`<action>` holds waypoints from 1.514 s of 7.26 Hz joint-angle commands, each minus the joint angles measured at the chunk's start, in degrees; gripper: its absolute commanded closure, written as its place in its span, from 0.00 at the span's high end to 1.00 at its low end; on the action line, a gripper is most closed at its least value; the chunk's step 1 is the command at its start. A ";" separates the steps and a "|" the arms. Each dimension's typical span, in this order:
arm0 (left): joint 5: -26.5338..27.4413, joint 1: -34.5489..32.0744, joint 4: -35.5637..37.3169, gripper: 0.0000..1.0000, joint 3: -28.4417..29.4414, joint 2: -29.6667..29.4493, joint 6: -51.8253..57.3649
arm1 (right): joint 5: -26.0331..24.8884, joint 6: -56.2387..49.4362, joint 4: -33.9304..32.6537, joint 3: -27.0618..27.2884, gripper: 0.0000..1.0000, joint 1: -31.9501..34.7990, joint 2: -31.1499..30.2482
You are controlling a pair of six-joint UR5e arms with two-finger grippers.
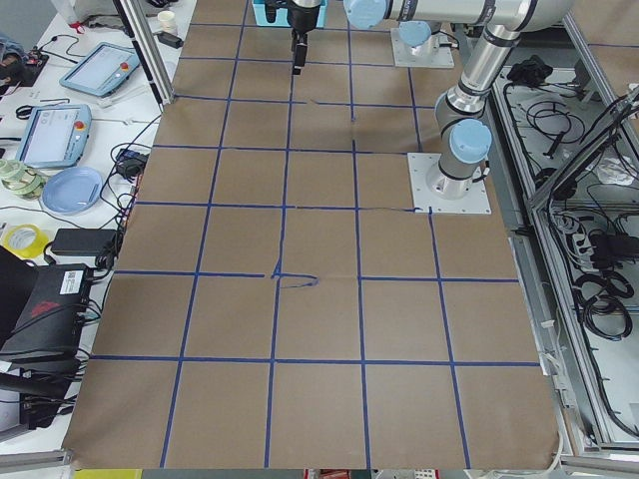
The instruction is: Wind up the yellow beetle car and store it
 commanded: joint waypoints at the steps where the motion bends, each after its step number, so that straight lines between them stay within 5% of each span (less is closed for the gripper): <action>1: -0.22 -0.09 -0.01 1.00 0.17 0.03 0.00 | 0.38 0.60 -1.05 0.05 1.00 -0.17 -0.26; 4: -0.39 -0.18 -0.01 1.00 -0.09 0.29 0.00 | -0.23 8.64 1.05 -1.36 1.00 -0.17 -6.73; 7: -0.30 -0.09 -0.01 1.00 -0.18 0.29 0.00 | 0.56 43.66 13.43 -2.06 1.00 0.53 -16.67; 11: -0.30 -0.09 -0.01 1.00 -0.18 0.20 0.00 | 2.56 82.84 32.31 -11.97 1.00 10.96 -20.04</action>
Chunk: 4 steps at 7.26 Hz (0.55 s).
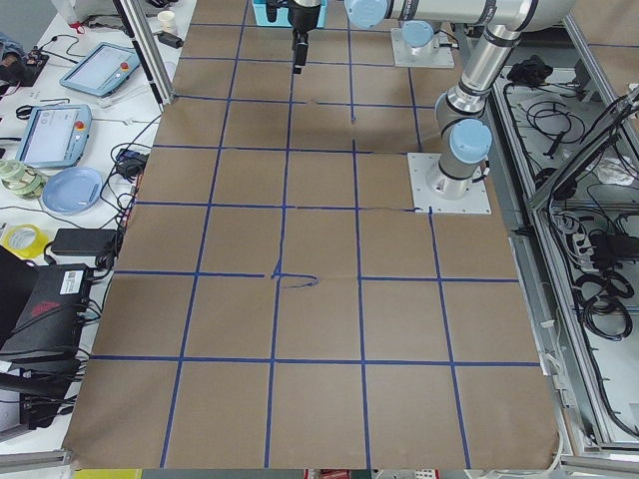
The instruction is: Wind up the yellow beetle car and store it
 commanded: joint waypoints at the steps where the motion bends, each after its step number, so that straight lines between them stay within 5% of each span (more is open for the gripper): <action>1: 0.00 0.00 0.00 1.00 0.00 -0.01 0.00 | 3.22 24.35 5.90 -3.60 1.00 7.57 -0.83; 4: 0.09 0.00 0.09 1.00 0.00 -0.10 0.00 | 3.58 37.08 5.11 -3.17 1.00 19.26 -2.32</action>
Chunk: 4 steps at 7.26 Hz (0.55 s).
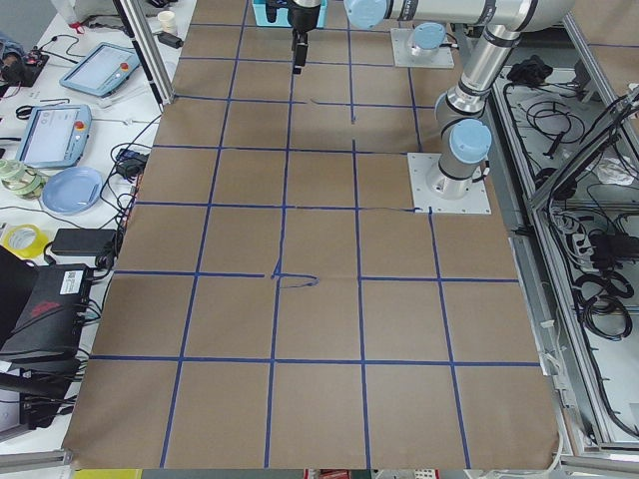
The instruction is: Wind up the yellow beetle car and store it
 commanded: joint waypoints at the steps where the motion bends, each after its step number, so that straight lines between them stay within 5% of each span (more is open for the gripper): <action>1: 0.01 0.00 0.05 1.00 0.00 -0.02 0.00 | 0.43 8.20 0.03 0.06 1.00 5.88 -1.30; 4: 0.01 0.00 0.05 1.00 0.00 -0.02 0.00 | 0.43 8.50 0.74 1.20 1.00 6.42 -2.71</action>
